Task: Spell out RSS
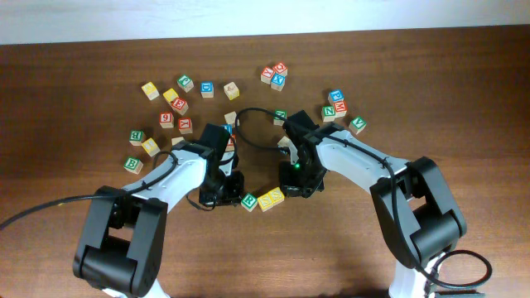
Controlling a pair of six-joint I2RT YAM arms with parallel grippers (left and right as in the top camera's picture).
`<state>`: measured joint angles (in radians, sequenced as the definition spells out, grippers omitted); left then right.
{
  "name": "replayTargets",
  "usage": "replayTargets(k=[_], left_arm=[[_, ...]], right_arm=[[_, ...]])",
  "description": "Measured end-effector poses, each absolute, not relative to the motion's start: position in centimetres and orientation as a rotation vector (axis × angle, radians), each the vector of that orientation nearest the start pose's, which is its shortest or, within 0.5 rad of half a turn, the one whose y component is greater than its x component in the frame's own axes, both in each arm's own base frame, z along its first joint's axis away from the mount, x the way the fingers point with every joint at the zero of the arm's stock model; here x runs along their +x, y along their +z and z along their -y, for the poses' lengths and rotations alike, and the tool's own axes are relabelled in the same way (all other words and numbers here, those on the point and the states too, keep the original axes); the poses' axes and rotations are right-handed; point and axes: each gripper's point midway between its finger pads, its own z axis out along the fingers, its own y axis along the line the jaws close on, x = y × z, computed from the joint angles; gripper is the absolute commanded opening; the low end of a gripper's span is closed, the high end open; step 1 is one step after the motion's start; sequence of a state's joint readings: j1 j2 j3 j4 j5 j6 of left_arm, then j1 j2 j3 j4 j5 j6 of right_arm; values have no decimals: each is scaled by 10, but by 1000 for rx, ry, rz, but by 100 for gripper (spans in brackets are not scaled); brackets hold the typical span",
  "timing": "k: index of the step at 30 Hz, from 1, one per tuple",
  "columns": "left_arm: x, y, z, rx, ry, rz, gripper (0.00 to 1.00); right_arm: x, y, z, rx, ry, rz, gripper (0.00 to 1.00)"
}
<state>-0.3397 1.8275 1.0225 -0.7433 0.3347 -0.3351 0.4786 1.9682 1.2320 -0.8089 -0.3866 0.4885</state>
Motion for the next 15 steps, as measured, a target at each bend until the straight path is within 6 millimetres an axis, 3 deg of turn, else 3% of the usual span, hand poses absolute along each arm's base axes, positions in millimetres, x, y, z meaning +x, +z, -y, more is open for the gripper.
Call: replayTargets(k=[15], left_arm=[[255,3,165,5,-645,-3235,0]], right_arm=[[281,4,-219,10,582,-3246,4]])
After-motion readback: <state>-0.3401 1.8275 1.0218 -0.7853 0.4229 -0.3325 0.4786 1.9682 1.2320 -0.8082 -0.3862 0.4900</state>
